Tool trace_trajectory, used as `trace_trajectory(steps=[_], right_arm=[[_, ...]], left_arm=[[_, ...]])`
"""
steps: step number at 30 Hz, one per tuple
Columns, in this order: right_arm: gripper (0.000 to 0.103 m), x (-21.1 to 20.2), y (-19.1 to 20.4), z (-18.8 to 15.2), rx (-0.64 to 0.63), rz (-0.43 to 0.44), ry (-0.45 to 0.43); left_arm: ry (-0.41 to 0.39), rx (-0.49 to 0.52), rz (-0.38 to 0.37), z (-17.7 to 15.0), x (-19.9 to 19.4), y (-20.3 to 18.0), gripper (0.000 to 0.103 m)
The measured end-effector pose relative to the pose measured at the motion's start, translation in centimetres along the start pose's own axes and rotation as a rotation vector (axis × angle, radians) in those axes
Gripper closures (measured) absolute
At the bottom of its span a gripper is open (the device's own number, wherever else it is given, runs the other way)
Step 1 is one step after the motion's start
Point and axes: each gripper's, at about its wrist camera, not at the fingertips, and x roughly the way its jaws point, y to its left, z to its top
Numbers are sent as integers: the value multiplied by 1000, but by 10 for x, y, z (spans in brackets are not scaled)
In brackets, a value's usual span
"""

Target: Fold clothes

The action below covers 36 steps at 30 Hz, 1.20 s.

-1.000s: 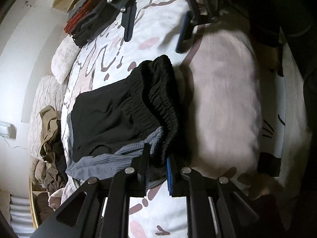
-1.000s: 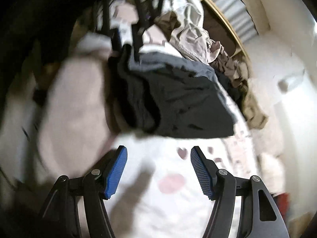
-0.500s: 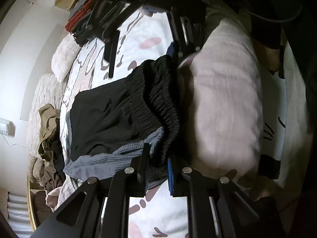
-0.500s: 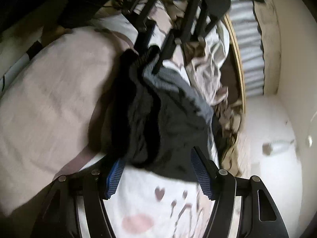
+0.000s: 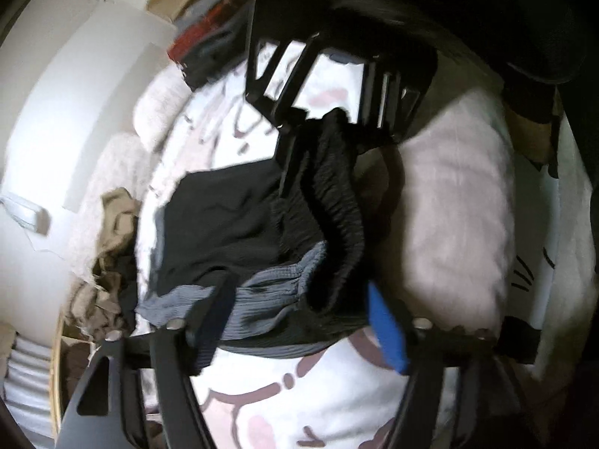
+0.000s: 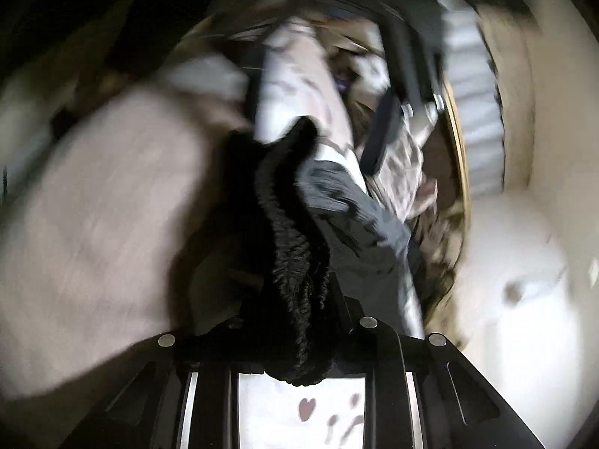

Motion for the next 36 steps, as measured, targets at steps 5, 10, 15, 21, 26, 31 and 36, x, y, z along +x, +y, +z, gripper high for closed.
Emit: trace_trajectory(steps=[5,10,15,21,26,31,36], right_arm=[[79,6,-56,9,321,109,33],[79,9,-98,5,552,177,40],[79,5,-107,-1,649,208,35],[79,9,-105,-4,654,220,46],[79,12,-96,-3,600,242,78],[82,4,-98,5,520,188,64],[83,-17,-136,19,509,56,39]], left_arm=[[-18,131,55,-10,-2,-23,28],[16,70,116,-8,12,-12,28],[0,40,190,-5,29,1,28],[-35,50,208,-2,40,6,28],[16,62,100,-4,41,16,74],[30,-29,91,-3,27,43,83],[-8,-168,209,8,-5,91,85]])
